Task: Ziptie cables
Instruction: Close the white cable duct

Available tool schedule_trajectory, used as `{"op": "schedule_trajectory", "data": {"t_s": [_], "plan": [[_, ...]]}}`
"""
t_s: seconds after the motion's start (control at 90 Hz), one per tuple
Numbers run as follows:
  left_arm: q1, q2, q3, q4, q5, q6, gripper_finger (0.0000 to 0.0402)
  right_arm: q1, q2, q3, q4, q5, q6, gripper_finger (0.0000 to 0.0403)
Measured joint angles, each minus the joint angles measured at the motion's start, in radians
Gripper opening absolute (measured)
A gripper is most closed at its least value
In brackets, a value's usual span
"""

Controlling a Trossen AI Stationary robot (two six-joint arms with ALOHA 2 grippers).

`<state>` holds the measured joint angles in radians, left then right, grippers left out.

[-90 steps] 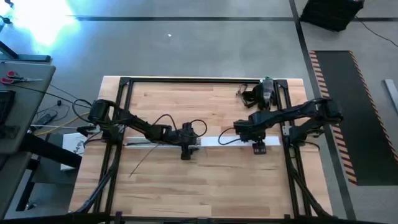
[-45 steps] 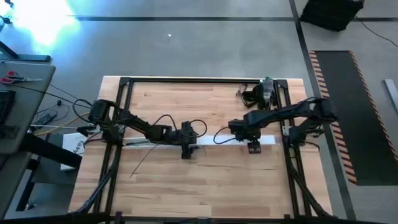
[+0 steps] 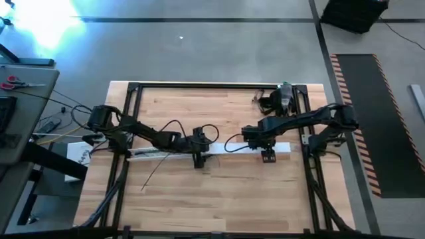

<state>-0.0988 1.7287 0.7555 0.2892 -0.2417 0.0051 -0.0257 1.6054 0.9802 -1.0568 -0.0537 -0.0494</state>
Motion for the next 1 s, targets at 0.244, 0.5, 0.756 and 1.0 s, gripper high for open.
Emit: {"op": "schedule_trajectory", "data": {"t_s": [0.244,0.5,0.756,1.0], "plan": [[0.022,0.009,-0.003,-0.052,0.016,-0.055,0.0282,0.0,0.0,-0.001,0.01,0.009,0.005,0.023],[0.017,0.007,-0.003,-0.056,-0.006,-0.056,0.0253,0.0,-0.001,-0.001,0.013,0.009,0.003,0.0231],[0.02,0.006,-0.003,-0.04,0.011,-0.055,0.0252,0.0,-0.001,-0.001,0.015,0.005,0.0,0.0232],[0.022,0.006,-0.003,-0.039,0.036,-0.069,0.0249,0.0,-0.001,-0.001,0.015,0.032,-0.017,0.0232]]}}
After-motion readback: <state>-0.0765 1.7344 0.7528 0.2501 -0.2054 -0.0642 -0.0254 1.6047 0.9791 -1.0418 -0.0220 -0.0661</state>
